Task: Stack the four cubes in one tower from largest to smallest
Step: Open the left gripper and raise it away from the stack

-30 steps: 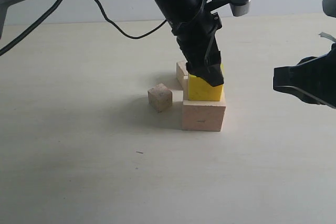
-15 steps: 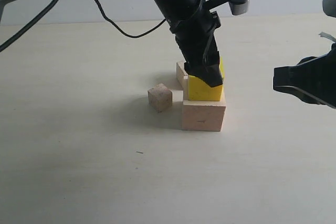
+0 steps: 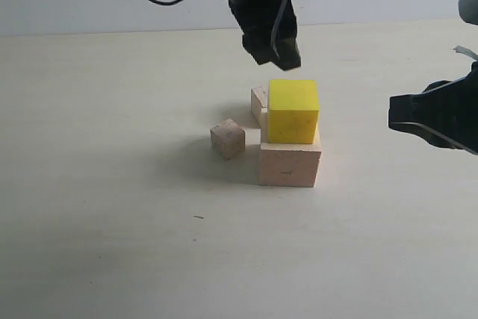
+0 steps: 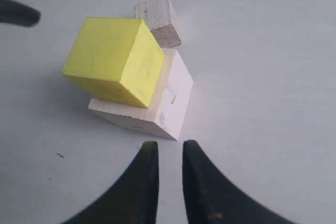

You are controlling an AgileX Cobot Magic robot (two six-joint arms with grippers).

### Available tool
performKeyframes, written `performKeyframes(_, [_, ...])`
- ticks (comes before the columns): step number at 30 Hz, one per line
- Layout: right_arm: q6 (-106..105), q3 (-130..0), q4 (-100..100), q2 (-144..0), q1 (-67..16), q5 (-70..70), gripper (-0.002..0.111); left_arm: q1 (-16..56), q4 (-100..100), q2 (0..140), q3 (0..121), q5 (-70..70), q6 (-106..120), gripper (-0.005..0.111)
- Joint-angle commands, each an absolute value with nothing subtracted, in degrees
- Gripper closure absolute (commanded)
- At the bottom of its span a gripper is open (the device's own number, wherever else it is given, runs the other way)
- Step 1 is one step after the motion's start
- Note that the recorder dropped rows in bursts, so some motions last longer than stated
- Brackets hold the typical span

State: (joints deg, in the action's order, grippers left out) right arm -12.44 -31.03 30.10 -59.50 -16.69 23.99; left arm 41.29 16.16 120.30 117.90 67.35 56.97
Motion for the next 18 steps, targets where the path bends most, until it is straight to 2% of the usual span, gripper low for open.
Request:
performKeyframes(1, [-12.57, -31.25, 29.72, -59.11, -16.37, 23.62, 0.09, 41.13, 13.37, 115.99, 117.99, 69.37, 56.02, 0.084])
performKeyframes(3, [-12.57, -31.25, 29.72, -59.11, -16.37, 23.37, 0.09, 41.13, 11.1, 114.38, 117.99, 69.96, 56.02, 0.107])
performKeyframes(12, [-14.94, -34.75, 29.3, -59.11, -16.37, 21.74, 0.09, 37.77, 6.64, 111.88, 117.99, 69.96, 39.76, 0.107])
performKeyframes(18, [-16.35, -43.76, 26.44, -61.28, -16.37, 21.85, 0.09, 27.72, 19.54, 110.37, 116.34, 69.96, 35.67, 0.107])
